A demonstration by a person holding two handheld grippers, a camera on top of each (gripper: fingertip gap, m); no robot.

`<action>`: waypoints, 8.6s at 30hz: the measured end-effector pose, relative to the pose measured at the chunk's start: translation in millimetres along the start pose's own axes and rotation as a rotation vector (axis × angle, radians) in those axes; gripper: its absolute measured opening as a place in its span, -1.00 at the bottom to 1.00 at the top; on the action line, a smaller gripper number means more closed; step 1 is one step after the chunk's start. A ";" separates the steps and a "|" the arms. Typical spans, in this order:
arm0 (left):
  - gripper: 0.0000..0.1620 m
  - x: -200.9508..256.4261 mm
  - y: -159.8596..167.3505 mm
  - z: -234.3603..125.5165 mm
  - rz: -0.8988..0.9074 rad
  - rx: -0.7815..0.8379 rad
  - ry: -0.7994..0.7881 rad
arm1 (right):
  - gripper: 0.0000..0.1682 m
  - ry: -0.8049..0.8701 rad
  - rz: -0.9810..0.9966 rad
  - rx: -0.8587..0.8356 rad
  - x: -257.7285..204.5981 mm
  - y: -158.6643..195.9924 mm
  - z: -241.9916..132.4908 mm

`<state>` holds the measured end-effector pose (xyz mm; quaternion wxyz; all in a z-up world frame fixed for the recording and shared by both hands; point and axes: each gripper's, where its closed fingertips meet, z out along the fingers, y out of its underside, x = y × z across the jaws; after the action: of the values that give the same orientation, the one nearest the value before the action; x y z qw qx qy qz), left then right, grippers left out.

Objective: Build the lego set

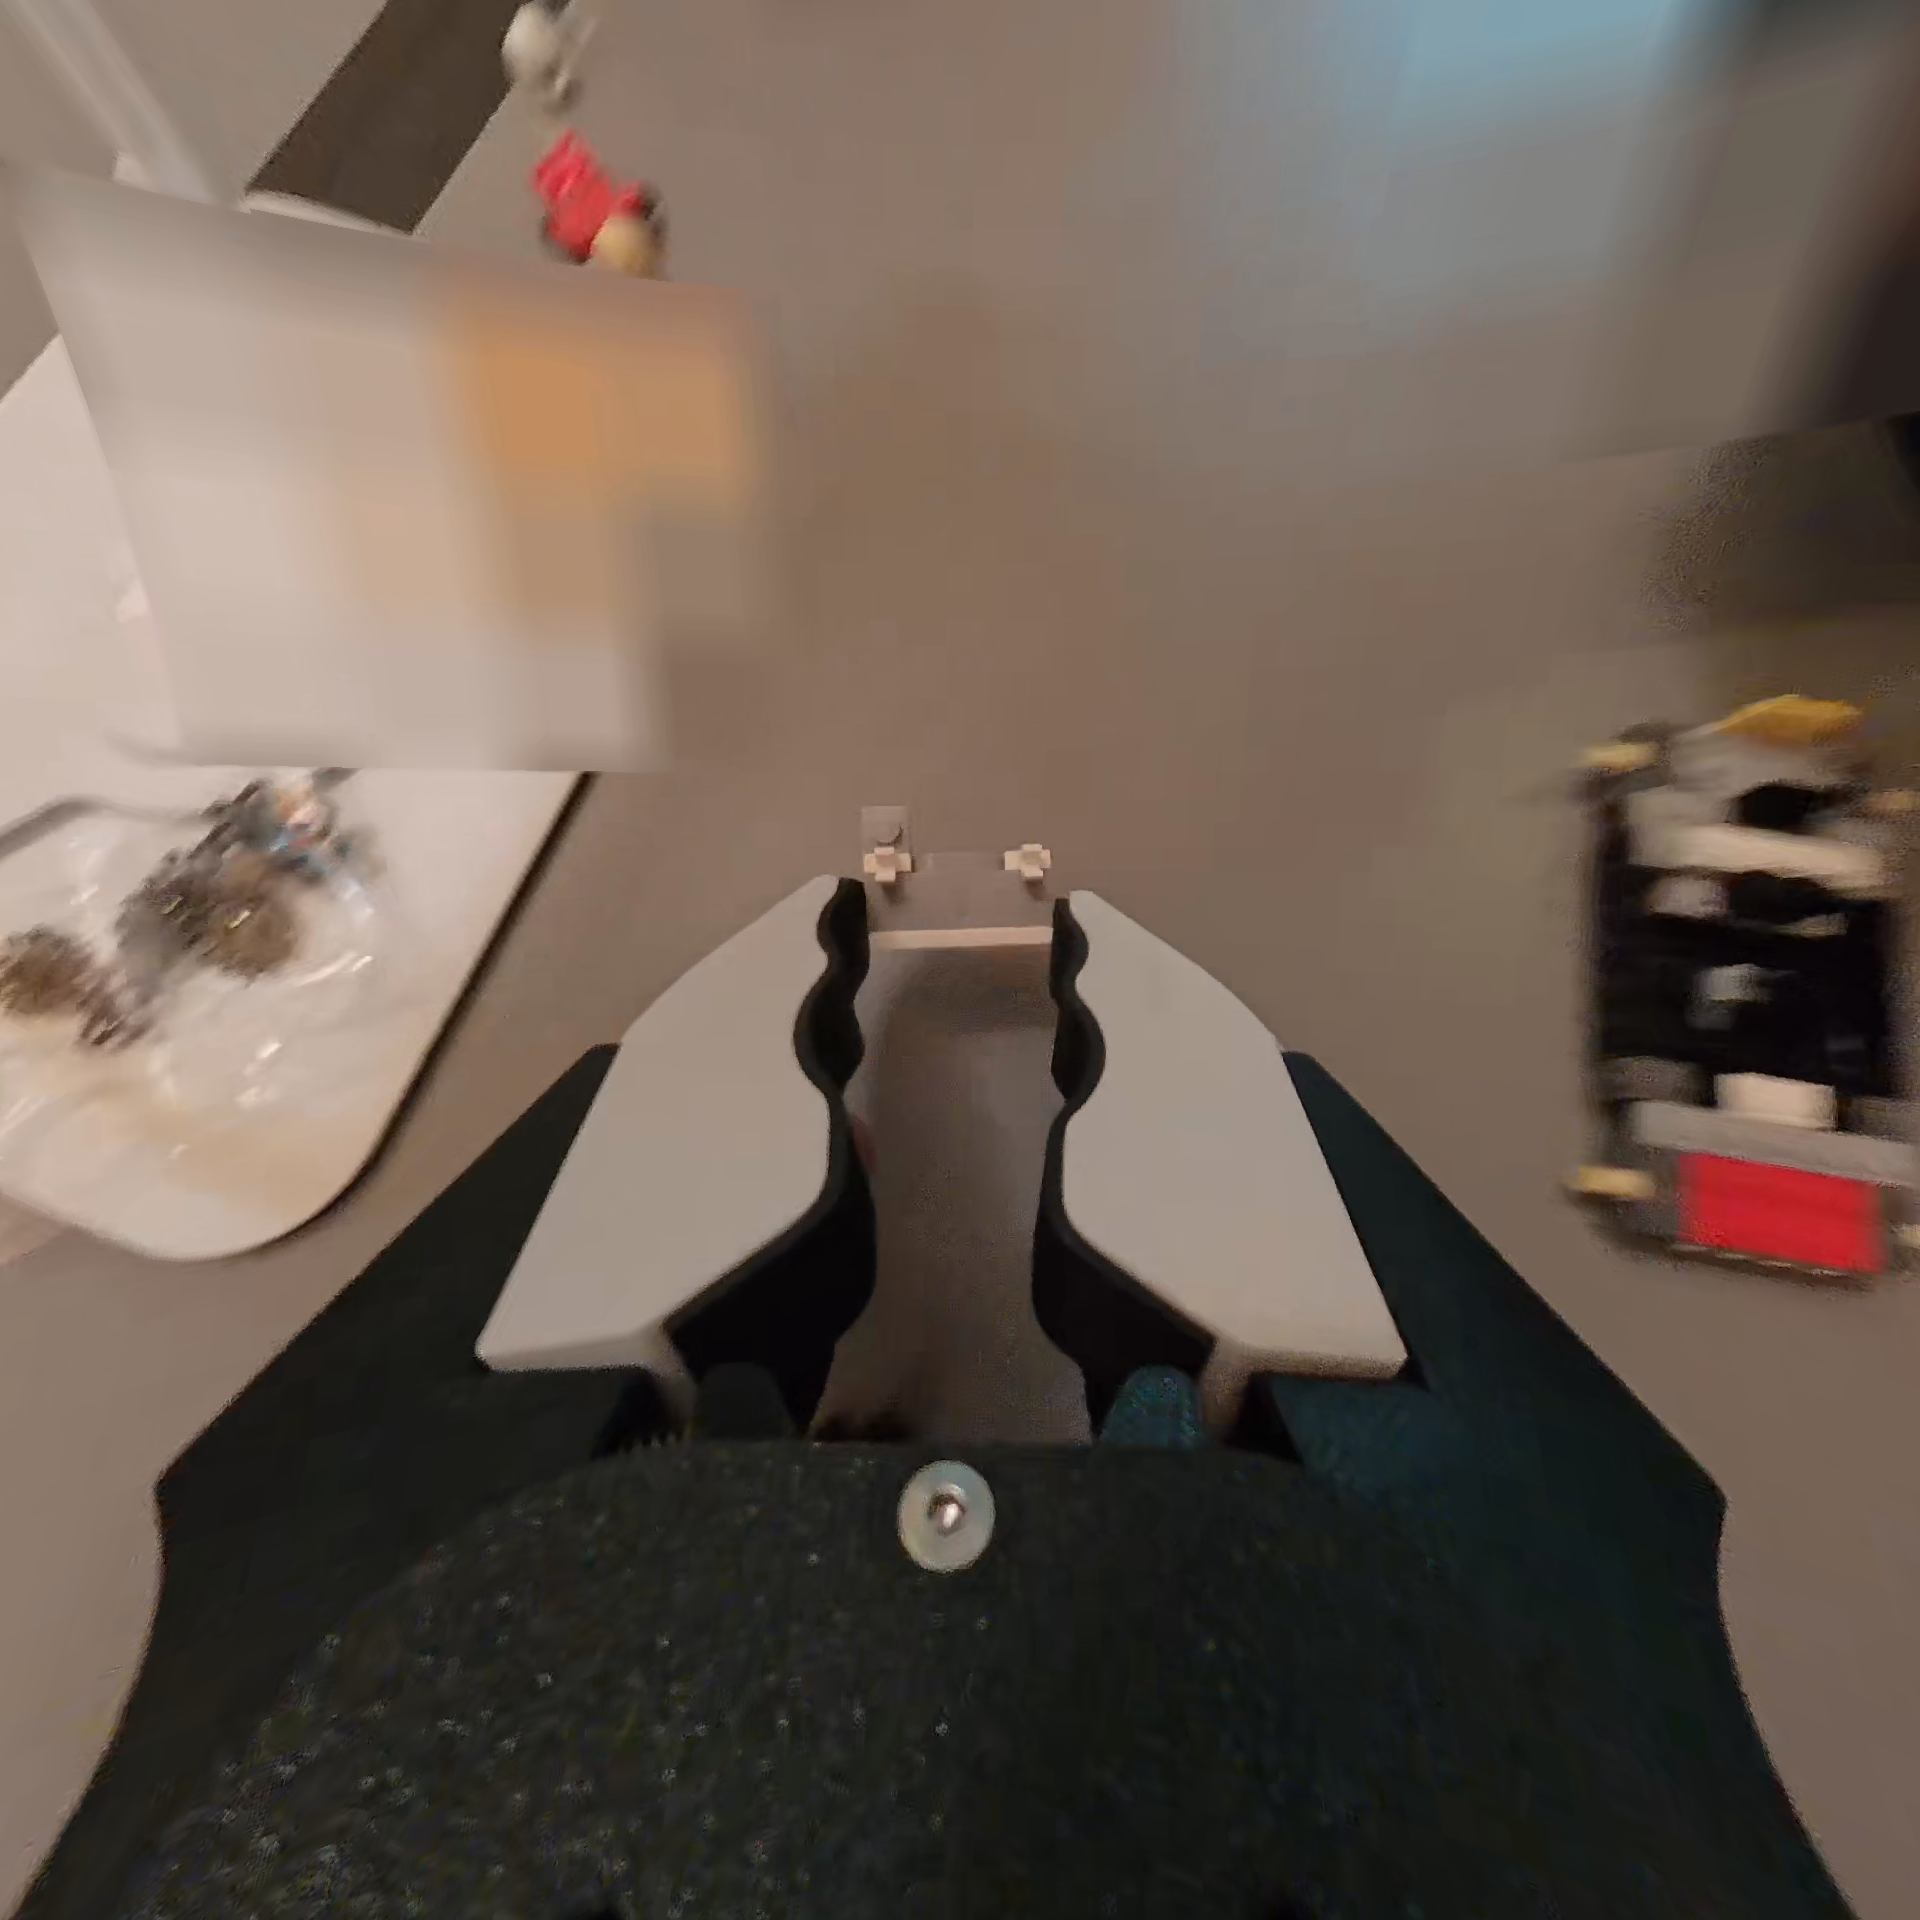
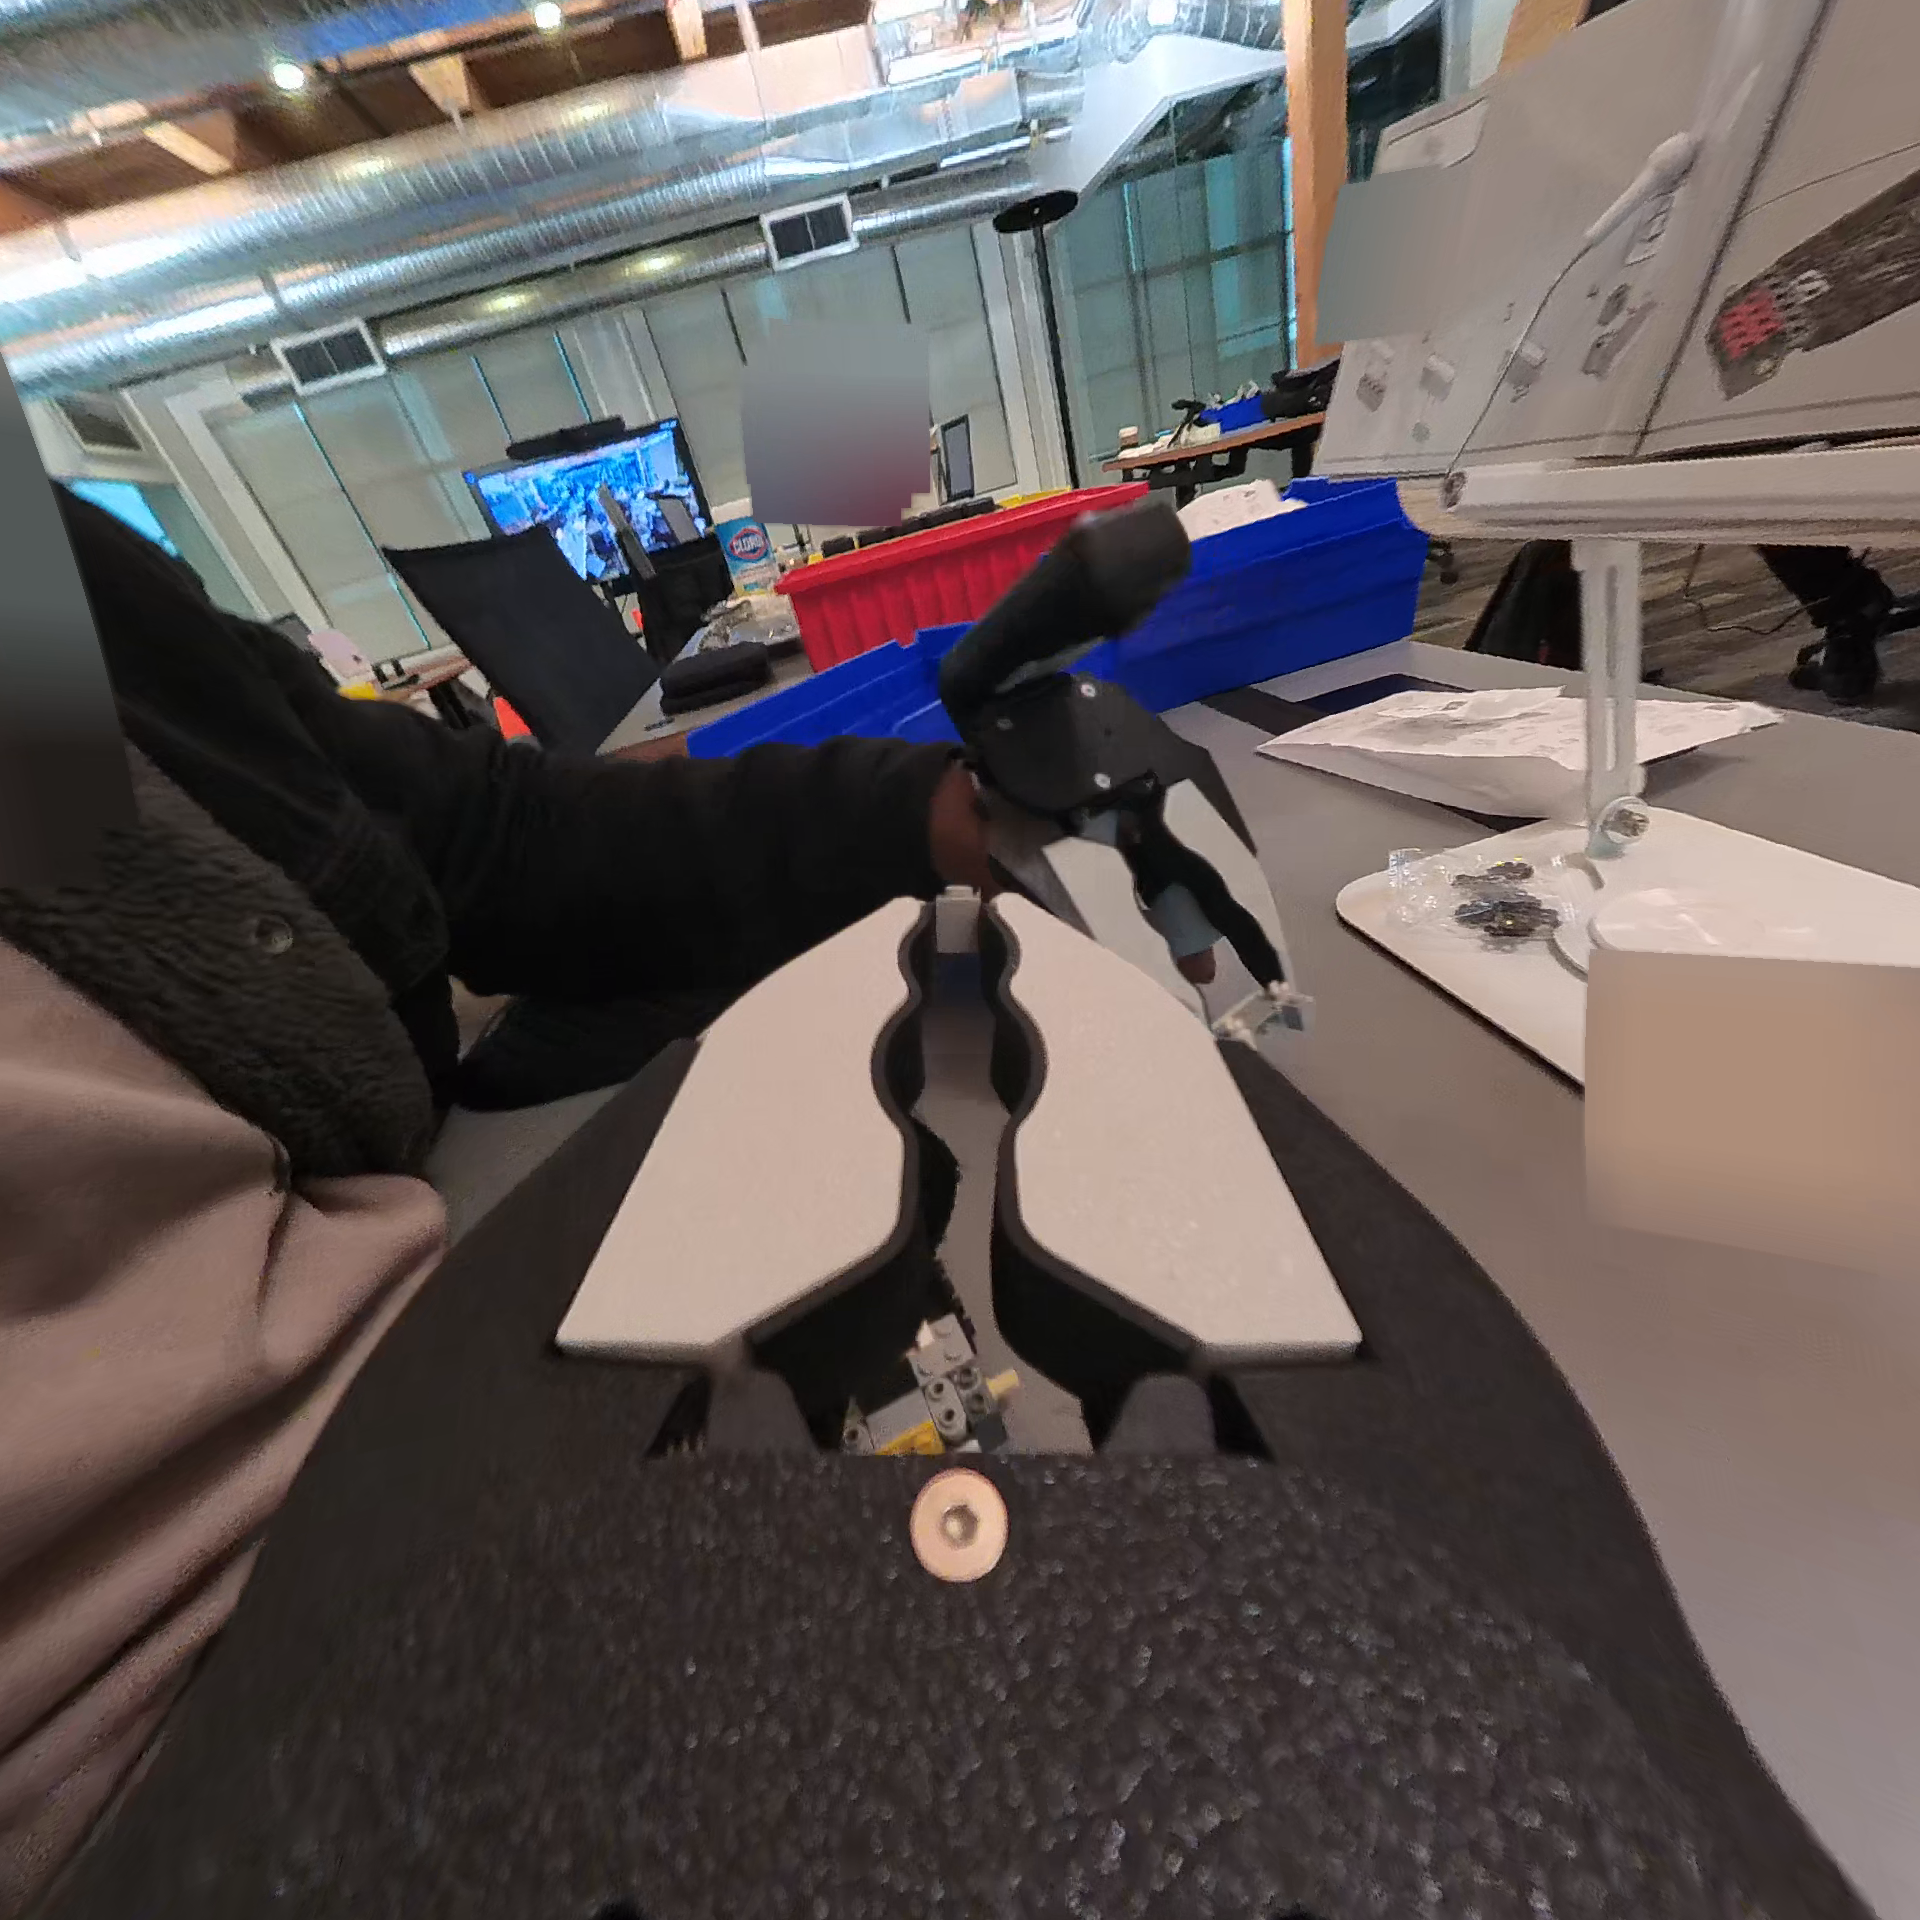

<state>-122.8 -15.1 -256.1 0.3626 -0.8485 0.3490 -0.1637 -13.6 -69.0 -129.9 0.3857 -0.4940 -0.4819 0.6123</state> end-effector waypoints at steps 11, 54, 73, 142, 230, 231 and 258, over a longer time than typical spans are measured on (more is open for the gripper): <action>-0.58 125.3 -65.3 -44.1 0.034 0.305 0.300 | -0.92 -0.189 -0.005 -0.047 -29.7 14.5 7.3; -0.60 130.5 -54.0 -32.6 -0.040 0.332 0.332 | -0.92 -0.121 -0.098 -0.313 -21.8 52.8 11.8; -0.59 119.6 -43.9 -20.6 0.042 0.285 0.215 | -0.92 -0.080 -0.110 -0.399 -11.0 70.1 10.6; -0.61 128.4 -60.7 -31.2 -0.242 0.453 0.465 | -0.92 -0.111 -0.112 -0.281 -20.3 50.0 15.6; -0.59 151.5 -54.1 -26.6 0.127 0.341 0.297 | -0.91 -0.158 -0.445 -0.431 -39.3 67.5 0.9; -0.59 151.9 -54.6 -26.8 0.119 0.345 0.301 | -0.91 -0.157 -0.451 -0.430 -39.5 67.0 0.7; -0.59 129.9 -85.2 -109.7 -0.207 0.833 0.803 | -0.87 0.042 -0.211 -0.160 4.4 20.4 -9.9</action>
<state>-49.4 -120.4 -115.8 0.4869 -0.5355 0.2806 -0.6304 -4.9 -67.6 -151.2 0.4173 -0.4827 -0.5701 0.5174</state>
